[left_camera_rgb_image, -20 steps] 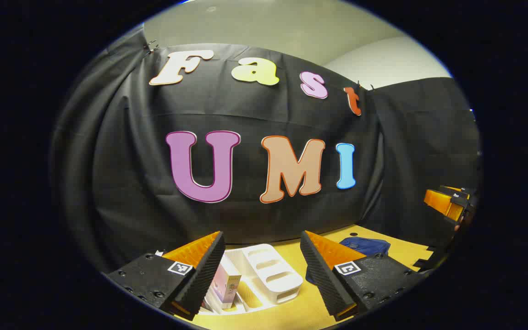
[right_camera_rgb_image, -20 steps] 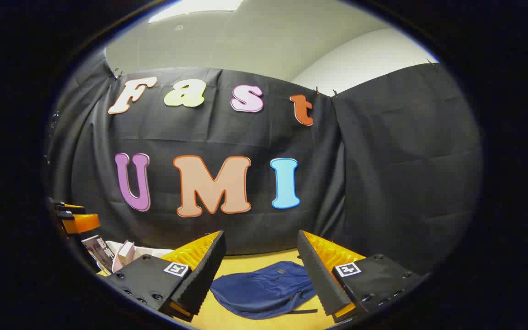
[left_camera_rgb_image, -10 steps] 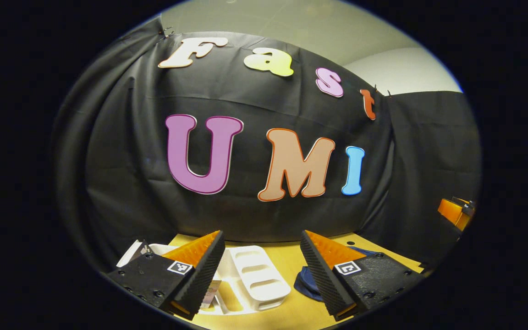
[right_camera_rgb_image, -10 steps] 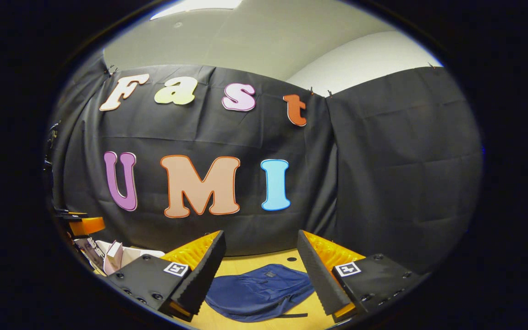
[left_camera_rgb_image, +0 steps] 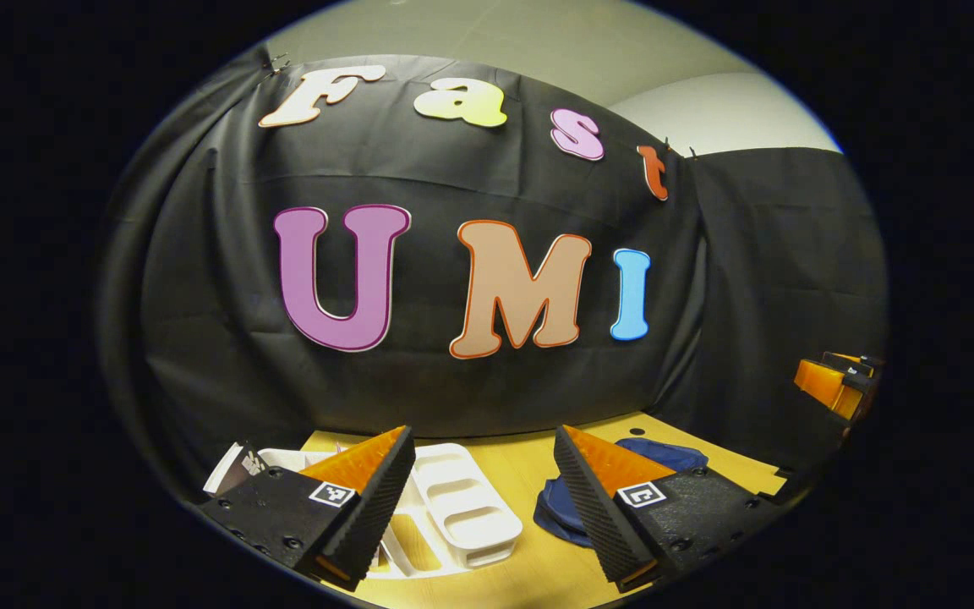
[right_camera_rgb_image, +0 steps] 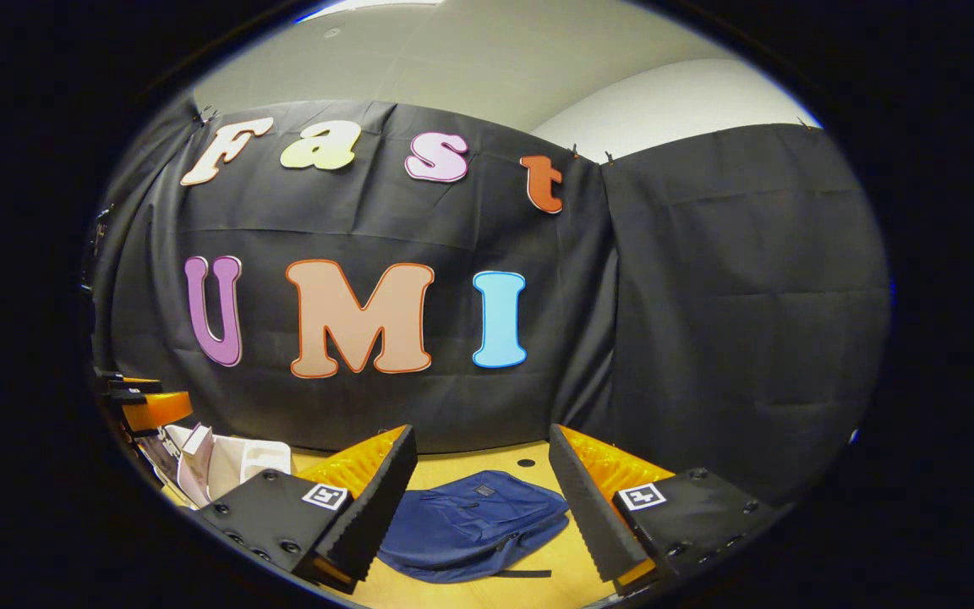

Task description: Open the schoolbag, grab two books from the bookshelf and put them into the schoolbag.

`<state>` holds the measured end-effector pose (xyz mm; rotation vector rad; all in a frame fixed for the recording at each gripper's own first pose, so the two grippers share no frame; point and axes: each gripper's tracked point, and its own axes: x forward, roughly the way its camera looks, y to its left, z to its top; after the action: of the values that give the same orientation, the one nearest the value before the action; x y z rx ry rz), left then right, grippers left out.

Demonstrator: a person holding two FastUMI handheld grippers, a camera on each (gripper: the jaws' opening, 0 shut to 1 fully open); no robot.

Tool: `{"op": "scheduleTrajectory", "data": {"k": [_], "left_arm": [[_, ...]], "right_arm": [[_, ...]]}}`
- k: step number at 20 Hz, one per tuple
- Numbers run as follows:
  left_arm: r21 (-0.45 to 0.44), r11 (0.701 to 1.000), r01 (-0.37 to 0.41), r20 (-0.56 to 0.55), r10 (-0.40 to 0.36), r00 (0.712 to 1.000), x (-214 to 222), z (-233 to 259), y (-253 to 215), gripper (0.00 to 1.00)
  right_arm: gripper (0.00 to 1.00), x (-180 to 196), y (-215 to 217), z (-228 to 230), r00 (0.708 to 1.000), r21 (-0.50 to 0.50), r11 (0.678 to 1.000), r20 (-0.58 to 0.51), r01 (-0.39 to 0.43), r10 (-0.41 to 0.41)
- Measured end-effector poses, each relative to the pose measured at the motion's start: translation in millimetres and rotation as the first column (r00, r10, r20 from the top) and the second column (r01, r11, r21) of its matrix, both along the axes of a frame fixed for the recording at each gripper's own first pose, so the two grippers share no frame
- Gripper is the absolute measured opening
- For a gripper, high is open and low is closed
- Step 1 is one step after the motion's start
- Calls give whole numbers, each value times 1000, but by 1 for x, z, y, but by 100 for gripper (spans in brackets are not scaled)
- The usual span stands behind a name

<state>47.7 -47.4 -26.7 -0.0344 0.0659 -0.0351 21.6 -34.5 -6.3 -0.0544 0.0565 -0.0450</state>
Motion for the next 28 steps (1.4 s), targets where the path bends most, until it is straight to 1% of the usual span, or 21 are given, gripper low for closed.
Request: {"op": "scheduleTrajectory", "data": {"k": [1, 5, 6, 7, 9, 11, 12, 13, 16, 18, 19, 20, 21, 24, 28], "left_arm": [[-1, 1000, -2, -4, 2, 1000, 0, -1, 0, 96], [-3, 999, -34, -18, 34, 999, -8, -7, 9, 96], [4, 999, -50, -18, 50, 999, -10, -6, 14, 96], [12, 997, -71, -17, 72, 997, -13, -7, 20, 96], [21, 994, -107, -17, 107, 994, -19, -9, 33, 95], [17, 990, -143, -24, 143, 989, -25, -11, 45, 96], [17, 986, -166, -30, 167, 986, -29, -13, 53, 96], [23, 981, -194, -38, 194, 980, -33, -16, 63, 95], [50, 959, -278, -36, 280, 959, -46, -13, 96, 96], [68, 944, -324, -31, 327, 945, -49, -10, 114, 95], [77, 936, -344, -27, 347, 938, -53, -9, 123, 96], [86, 928, -363, -23, 366, 930, -55, -7, 132, 96], [91, 921, -379, -21, 383, 924, -59, -7, 139, 95], [104, 902, -420, -21, 424, 905, -65, -7, 154, 95], [121, 880, -459, -22, 465, 885, -77, -6, 170, 96]], "right_arm": [[100, 1, 1, 1, 1000, -7, 1000, 0, -2, 2], [99, 5, 2, -8, 1000, -66, 998, -2, -18, 18], [100, 7, 1, -13, 1000, -89, 996, -4, -19, 19], [96, 8, 0, -18, 1000, -110, 994, -10, -19, 18], [96, 11, 1, -34, 999, -144, 989, -36, -34, 29], [96, 15, 4, -59, 997, -208, 977, -70, -50, 36], [100, 17, 7, -72, 996, -247, 967, -82, -58, 39], [100, 19, 9, -84, 994, -281, 957, -98, -68, 42], [100, 21, 19, -126, 988, -350, 930, -144, -108, 60], [100, 21, 20, -153, 984, -432, 893, -169, -125, 56], [98, 21, 18, -165, 983, -470, 873, -177, -133, 55], [100, 20, 17, -178, 980, -506, 850, -190, -145, 55], [98, 19, 14, -192, 977, -539, 827, -206, -158, 53], [98, 18, 8, -226, 967, -633, 747, -250, -203, 51], [98, 11, 4, -271, 952, -716, 645, -302, -267, 58]]}}
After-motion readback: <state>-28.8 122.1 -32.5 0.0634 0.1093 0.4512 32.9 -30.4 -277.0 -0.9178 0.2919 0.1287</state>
